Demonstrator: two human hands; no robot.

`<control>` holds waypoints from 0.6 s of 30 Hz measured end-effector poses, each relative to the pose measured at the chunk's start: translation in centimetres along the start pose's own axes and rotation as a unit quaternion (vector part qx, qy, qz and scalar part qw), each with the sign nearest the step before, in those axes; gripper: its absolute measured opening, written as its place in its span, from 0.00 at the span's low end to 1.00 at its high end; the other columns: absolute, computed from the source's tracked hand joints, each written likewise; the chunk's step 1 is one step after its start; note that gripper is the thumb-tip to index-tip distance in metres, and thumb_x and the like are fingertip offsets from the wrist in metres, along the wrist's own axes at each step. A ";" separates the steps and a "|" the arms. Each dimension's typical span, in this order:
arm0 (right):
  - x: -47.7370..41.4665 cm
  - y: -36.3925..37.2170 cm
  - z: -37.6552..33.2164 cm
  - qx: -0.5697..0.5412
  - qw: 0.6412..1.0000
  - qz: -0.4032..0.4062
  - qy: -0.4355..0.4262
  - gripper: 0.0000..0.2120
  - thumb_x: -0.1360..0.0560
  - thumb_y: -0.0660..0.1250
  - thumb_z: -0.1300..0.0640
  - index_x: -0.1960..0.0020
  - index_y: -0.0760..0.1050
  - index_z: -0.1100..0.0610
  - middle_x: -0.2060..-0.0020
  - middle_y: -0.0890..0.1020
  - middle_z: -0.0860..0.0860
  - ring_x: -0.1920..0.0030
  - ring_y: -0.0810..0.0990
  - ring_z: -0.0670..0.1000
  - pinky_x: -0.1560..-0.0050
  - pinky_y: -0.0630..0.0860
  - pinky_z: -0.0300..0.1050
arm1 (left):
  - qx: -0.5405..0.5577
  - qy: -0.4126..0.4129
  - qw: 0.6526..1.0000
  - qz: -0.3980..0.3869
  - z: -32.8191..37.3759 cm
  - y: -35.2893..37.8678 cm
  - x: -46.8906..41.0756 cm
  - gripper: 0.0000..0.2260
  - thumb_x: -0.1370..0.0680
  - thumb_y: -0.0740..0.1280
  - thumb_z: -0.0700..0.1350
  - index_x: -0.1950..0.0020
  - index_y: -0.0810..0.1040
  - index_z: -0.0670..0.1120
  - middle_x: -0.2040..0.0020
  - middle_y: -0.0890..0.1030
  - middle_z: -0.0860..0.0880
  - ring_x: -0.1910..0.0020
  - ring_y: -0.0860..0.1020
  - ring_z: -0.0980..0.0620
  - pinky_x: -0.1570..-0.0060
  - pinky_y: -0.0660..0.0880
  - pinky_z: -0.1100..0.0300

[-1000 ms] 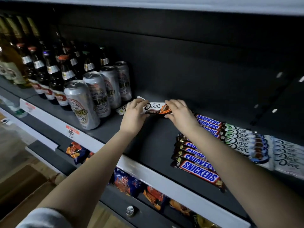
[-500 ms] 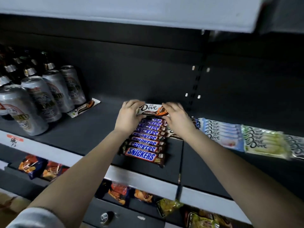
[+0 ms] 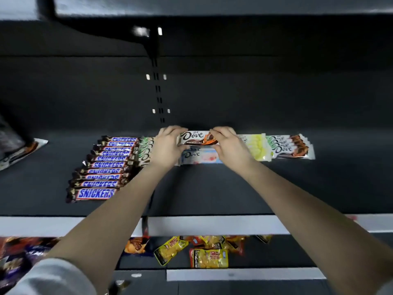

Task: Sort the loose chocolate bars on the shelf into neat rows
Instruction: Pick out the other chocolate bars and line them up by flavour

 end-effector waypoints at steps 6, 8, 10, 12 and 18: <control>3.9 -2.2 5.6 0.037 0.999 -0.011 0.036 0.22 0.21 0.60 0.59 0.28 0.62 0.59 0.31 0.66 0.52 0.30 0.61 0.51 0.32 0.63 0.46 | 0.021 0.022 0.999 -0.020 5.4 4.5 -0.1 0.21 0.31 0.73 0.43 0.38 0.77 0.48 0.40 0.77 0.50 0.41 0.71 0.47 0.41 0.65 0.60; 4.8 -3.0 7.0 0.046 0.998 -0.014 0.042 0.22 0.21 0.59 0.60 0.28 0.62 0.59 0.31 0.66 0.52 0.30 0.62 0.52 0.31 0.60 0.47 | 0.028 0.022 0.999 -0.025 6.9 5.8 -0.1 0.21 0.31 0.73 0.43 0.38 0.77 0.48 0.40 0.77 0.50 0.41 0.71 0.48 0.41 0.64 0.61; 5.8 -3.8 8.5 0.049 0.997 -0.016 0.050 0.22 0.22 0.59 0.61 0.28 0.62 0.59 0.31 0.66 0.53 0.30 0.62 0.52 0.31 0.60 0.46 | 0.030 0.031 0.999 -0.025 8.5 7.0 -0.2 0.21 0.31 0.74 0.44 0.38 0.77 0.48 0.41 0.77 0.50 0.42 0.71 0.47 0.41 0.65 0.59; 6.9 -4.4 10.2 0.048 0.997 -0.012 0.062 0.22 0.22 0.59 0.62 0.29 0.63 0.59 0.31 0.66 0.53 0.30 0.62 0.52 0.31 0.61 0.45 | 0.035 0.042 0.998 -0.032 10.2 8.3 -0.4 0.21 0.31 0.74 0.45 0.39 0.77 0.48 0.41 0.77 0.50 0.42 0.71 0.48 0.41 0.67 0.57; 10.4 -6.0 15.5 0.049 0.992 -0.015 0.116 0.23 0.22 0.60 0.62 0.28 0.63 0.57 0.31 0.66 0.51 0.30 0.61 0.52 0.33 0.63 0.45 | 0.036 0.084 0.994 -0.055 15.4 12.5 -0.6 0.22 0.31 0.74 0.47 0.39 0.78 0.47 0.41 0.78 0.49 0.42 0.72 0.46 0.41 0.67 0.53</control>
Point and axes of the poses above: each hand's wrist, its own x-axis away from the middle knuckle, its own y-axis out of the palm, z = x × y, the point moved 5 cm from there along -x, towards the middle knuckle
